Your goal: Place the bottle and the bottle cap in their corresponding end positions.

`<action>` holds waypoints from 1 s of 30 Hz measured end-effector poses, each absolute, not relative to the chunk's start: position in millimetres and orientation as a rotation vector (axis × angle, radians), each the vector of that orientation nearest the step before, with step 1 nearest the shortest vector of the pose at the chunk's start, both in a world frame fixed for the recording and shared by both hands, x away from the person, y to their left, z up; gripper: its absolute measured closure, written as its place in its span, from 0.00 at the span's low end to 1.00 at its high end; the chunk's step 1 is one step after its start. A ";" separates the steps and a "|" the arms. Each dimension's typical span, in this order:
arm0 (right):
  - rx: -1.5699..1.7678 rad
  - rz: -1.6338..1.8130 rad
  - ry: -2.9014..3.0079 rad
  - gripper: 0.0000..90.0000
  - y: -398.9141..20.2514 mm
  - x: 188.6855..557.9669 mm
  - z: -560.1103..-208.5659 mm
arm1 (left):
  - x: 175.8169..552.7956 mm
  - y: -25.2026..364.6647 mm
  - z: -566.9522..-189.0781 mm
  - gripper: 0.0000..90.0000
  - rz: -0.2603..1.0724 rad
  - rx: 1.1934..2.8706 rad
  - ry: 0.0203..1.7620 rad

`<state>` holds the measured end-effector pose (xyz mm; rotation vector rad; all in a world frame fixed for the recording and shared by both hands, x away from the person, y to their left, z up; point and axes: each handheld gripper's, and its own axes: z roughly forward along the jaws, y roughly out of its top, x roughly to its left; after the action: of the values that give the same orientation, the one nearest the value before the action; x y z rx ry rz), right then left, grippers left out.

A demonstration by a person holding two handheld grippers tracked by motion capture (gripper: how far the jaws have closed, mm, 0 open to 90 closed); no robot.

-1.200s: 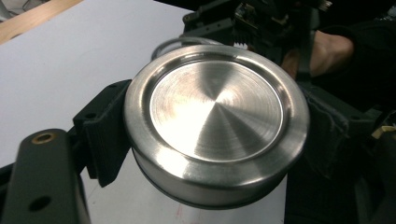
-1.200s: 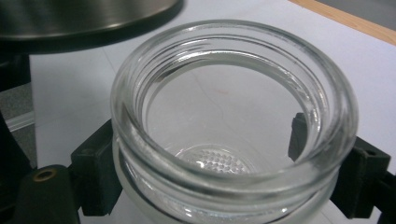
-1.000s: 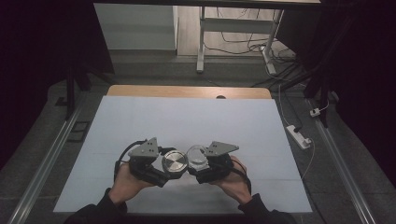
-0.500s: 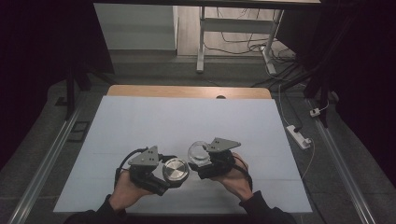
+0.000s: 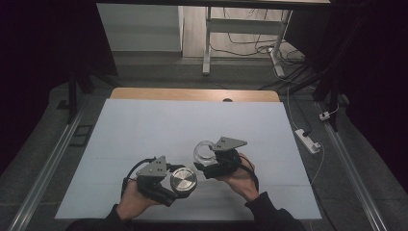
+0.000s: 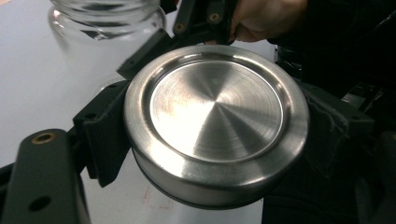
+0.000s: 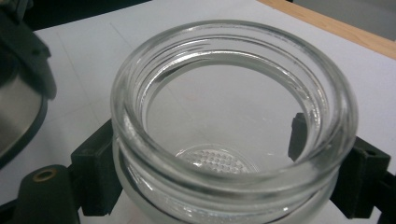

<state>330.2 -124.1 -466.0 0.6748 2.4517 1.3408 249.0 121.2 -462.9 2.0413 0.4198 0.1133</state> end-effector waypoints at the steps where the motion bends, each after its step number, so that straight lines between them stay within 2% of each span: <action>1: 0.673 1.339 2.450 0.16 -123.5 331.9 -465.6 | 249.2 120.6 -464.0 0.21 0.115 2.042 0.418; 30: 0.726 1.305 2.429 0.16 -105.3 376.0 -474.7 | 265.1 93.8 -502.2 0.21 0.135 2.066 0.442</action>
<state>376.0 -105.3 -474.7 0.7260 2.4286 1.3054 265.1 93.8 -502.2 2.0656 0.4422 0.1348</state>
